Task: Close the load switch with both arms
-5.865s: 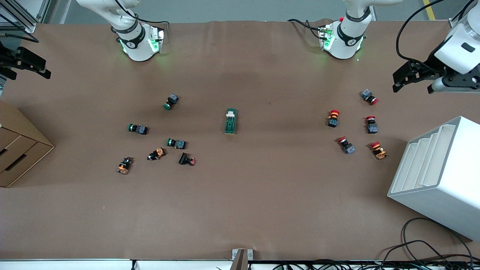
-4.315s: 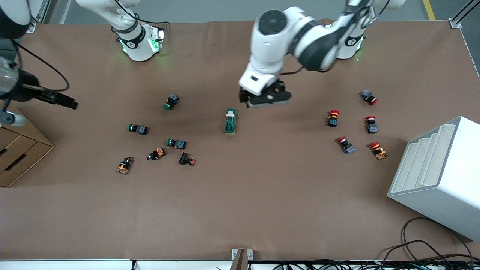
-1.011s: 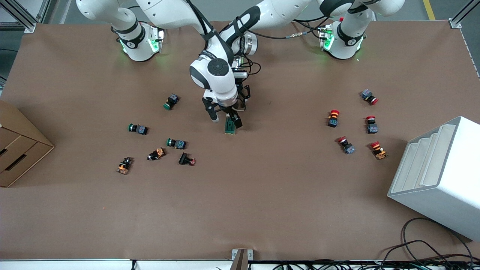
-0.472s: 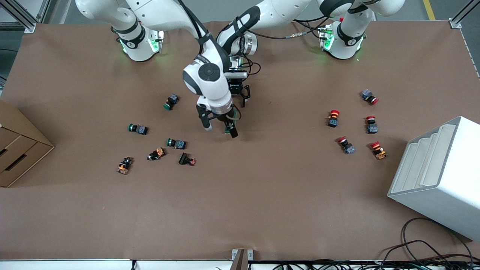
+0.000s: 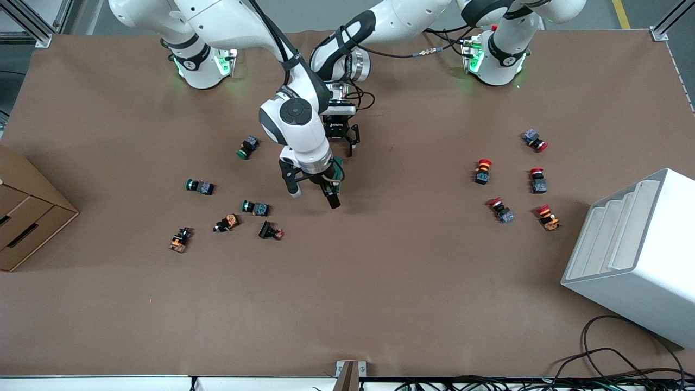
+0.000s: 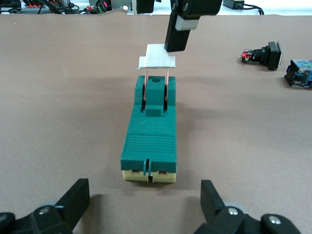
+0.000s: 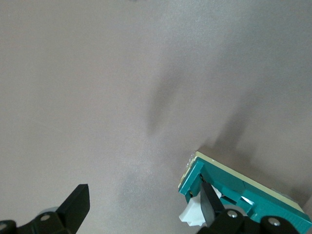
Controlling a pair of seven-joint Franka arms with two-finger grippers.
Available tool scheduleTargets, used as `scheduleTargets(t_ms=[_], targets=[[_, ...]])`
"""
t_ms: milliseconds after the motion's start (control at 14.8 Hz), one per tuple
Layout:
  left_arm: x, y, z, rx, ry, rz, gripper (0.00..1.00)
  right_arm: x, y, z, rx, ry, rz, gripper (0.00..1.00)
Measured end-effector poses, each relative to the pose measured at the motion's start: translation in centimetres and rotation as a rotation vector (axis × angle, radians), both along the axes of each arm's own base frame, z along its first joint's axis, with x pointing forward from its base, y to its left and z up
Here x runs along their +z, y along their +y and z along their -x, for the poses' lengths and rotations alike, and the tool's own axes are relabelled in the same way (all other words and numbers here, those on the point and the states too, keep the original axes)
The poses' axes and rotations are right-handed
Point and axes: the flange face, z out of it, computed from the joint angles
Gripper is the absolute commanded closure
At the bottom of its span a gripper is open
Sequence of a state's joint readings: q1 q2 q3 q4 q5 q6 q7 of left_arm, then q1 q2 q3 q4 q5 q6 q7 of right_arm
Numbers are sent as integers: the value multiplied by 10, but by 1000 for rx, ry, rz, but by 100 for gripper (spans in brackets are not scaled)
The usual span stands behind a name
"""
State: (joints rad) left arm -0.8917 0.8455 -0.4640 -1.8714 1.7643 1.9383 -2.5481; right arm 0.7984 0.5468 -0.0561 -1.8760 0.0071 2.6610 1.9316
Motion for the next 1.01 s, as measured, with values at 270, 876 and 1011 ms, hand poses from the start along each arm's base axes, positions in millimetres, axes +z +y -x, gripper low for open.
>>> scheduleTargets(t_ms=[270, 876, 1011], targets=[[0, 0, 0, 0, 0, 0, 1, -14, 6, -6, 3, 3, 7, 0], [0, 0, 0, 0, 0, 0, 1, -10, 10, -26, 13, 25, 40, 0], [0, 0, 0, 0, 0, 0, 1, 18, 6, -51, 40, 62, 86, 0]])
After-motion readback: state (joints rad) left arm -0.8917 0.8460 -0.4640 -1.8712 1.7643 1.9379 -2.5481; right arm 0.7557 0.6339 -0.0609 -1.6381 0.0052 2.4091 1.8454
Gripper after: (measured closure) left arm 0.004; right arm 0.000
